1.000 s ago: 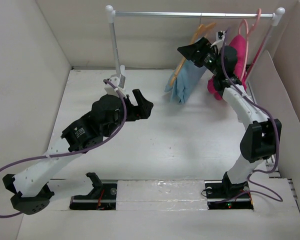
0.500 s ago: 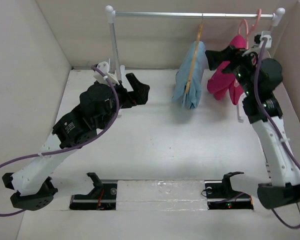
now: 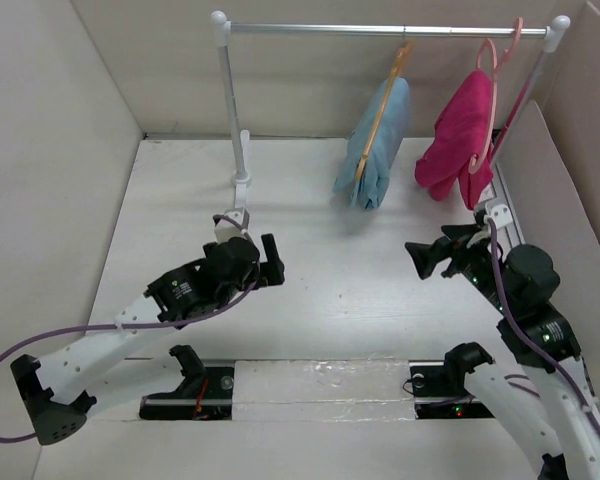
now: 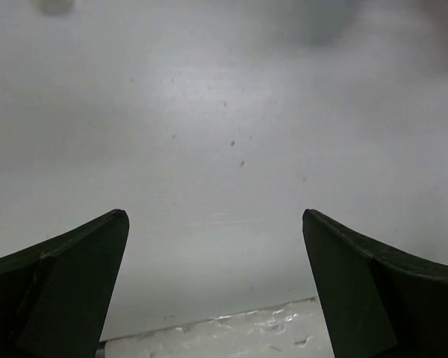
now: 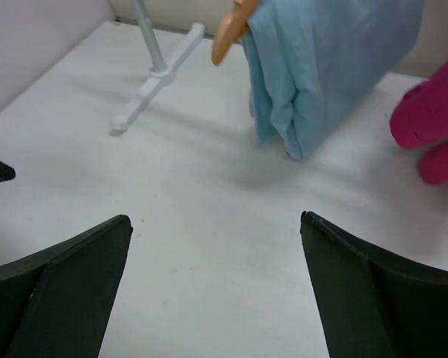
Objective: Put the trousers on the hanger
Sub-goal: Hang the hanger with trousers onto the clothesline
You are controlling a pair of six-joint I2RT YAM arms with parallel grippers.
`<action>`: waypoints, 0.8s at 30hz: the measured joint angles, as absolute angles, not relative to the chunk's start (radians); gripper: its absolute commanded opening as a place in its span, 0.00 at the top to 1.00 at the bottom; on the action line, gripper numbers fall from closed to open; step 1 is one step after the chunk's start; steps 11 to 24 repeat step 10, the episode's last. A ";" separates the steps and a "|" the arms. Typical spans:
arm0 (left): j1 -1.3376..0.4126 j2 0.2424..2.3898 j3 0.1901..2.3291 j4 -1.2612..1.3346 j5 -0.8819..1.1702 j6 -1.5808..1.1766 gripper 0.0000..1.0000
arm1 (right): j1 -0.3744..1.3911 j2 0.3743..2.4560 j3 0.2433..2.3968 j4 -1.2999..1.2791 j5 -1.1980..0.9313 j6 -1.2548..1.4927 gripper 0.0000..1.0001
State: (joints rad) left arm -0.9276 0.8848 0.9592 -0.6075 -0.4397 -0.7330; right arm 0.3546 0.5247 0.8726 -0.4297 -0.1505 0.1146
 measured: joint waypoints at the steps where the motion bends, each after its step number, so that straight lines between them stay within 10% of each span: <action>1: -0.928 0.872 0.912 -0.616 -0.418 -0.750 0.01 | 0.354 0.494 0.863 -0.464 -0.143 0.106 0.00; 24: -0.928 0.718 0.869 -0.566 -0.338 -0.795 0.01 | 0.358 0.429 0.801 -0.610 -0.130 0.067 0.00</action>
